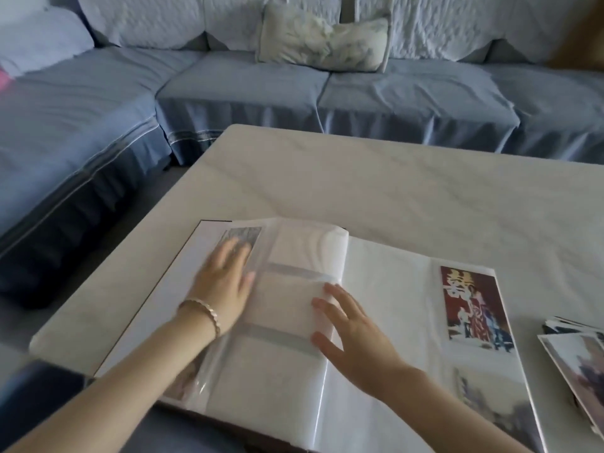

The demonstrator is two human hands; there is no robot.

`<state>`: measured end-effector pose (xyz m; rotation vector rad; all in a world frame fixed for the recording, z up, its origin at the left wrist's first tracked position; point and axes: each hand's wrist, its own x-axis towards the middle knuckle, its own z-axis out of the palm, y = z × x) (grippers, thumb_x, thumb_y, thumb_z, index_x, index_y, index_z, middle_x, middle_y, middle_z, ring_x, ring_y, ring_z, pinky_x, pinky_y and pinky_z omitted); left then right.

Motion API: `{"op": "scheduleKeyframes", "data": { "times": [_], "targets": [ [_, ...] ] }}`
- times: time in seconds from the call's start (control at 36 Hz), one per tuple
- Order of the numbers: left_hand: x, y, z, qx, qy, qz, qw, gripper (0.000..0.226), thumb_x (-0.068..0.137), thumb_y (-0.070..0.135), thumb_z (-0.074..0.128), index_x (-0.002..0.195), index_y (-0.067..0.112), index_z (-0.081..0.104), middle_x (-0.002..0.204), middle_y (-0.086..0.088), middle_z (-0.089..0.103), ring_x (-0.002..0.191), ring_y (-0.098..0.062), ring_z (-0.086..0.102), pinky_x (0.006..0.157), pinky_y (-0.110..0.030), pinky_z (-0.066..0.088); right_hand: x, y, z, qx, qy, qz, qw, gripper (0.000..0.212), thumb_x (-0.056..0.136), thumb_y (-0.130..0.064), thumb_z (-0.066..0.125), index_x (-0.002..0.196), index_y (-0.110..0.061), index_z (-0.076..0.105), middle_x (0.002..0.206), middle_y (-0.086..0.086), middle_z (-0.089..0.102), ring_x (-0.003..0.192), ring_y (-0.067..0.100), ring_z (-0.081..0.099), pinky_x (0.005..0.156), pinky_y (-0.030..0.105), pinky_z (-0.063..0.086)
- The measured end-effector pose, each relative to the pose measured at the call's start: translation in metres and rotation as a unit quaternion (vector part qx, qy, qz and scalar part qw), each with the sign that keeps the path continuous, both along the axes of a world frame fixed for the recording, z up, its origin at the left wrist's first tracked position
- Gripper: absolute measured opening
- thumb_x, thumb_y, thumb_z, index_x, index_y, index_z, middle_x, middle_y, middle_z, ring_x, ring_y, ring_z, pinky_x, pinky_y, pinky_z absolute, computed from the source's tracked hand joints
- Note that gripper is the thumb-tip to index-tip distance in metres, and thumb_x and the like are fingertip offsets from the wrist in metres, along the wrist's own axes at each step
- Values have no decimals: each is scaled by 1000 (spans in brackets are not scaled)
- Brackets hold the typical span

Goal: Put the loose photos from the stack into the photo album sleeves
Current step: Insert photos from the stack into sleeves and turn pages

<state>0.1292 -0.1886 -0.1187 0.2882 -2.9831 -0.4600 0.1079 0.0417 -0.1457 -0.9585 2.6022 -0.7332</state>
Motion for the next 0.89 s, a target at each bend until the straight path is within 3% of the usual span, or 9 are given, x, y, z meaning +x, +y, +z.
{"op": "scheduleKeyframes", "data": {
  "times": [0.11, 0.25, 0.33, 0.42, 0.5, 0.56, 0.64, 0.72, 0.89],
  "targets": [
    [1, 30, -14, 25, -41, -182, 982, 52, 99, 37, 34, 147, 26, 18, 154, 12, -5, 142, -3, -8, 112, -17, -4, 0, 4, -14, 11, 18, -7, 1000, 74, 93, -54, 38, 150, -23, 2, 148, -22, -19, 134, -8, -20, 104, 6, -11],
    [0, 25, -37, -66, -142, -135, 978, 56, 100, 43, 21, 147, 31, -9, 153, 10, -20, 143, -7, -12, 115, -24, -5, -7, 4, -18, 41, 43, 4, 998, 85, 90, -60, 36, 148, -19, -10, 148, -14, -26, 128, -4, -34, 100, 8, -23],
    [2, 23, -40, -85, -148, -116, 978, 54, 101, 40, 15, 145, 31, -15, 151, 11, -24, 143, -7, -13, 113, -23, -7, -16, 1, -15, 45, 42, -1, 998, 88, 88, -64, 38, 149, -20, -8, 148, -15, -25, 133, -2, -28, 106, 14, -18],
    [2, 28, -35, -120, -161, -105, 974, 53, 101, 36, 14, 148, 29, -10, 155, 9, -18, 144, -8, -10, 114, -27, -6, -24, -2, -9, 43, 20, -10, 999, 83, 90, -59, 40, 150, -21, -3, 155, -14, -15, 141, 3, -12, 111, 19, -9],
    [-4, 40, -23, -170, -202, -67, 962, 57, 99, 33, 23, 150, 20, 1, 158, 5, -7, 145, -12, -1, 116, -36, -1, -25, 4, -2, 19, -2, -30, 999, 69, 92, -49, 46, 149, -23, 16, 157, -11, 1, 143, 6, 5, 112, 22, 5],
    [-11, 51, -13, -191, -217, -34, 957, 53, 97, 32, 30, 145, 16, 18, 157, -2, 13, 143, -16, 15, 115, -38, 7, -23, 18, 3, -7, -19, -71, 997, 56, 92, -41, 50, 143, -24, 33, 155, -8, 17, 140, 10, 21, 111, 23, 17],
    [-18, 67, 0, -200, -192, -11, 961, 34, 94, 30, 34, 123, 17, 45, 134, -1, 47, 127, -19, 39, 109, -36, 23, -18, 57, 7, -48, -32, -151, 987, 41, 92, -35, 53, 131, -25, 50, 146, -11, 33, 128, 8, 39, 101, 17, 29],
    [-19, 88, 0, -169, -135, -38, 976, 32, 93, 30, 35, 118, 19, 50, 132, 3, 47, 124, -17, 39, 104, -30, 26, -13, 107, 9, -60, -23, -242, 968, 33, 90, -26, 57, 124, -23, 57, 136, -9, 45, 116, 6, 45, 91, 10, 27],
    [-20, 146, -2, -19, -69, -136, 988, 32, 94, 24, 41, 122, 18, 55, 132, 7, 45, 121, -14, 43, 96, -21, 32, 0, 195, 5, -13, -75, -376, 923, 36, 87, -22, 61, 122, -16, 58, 113, -1, 57, 97, 12, 53, 83, 23, 37]
  ]
}}
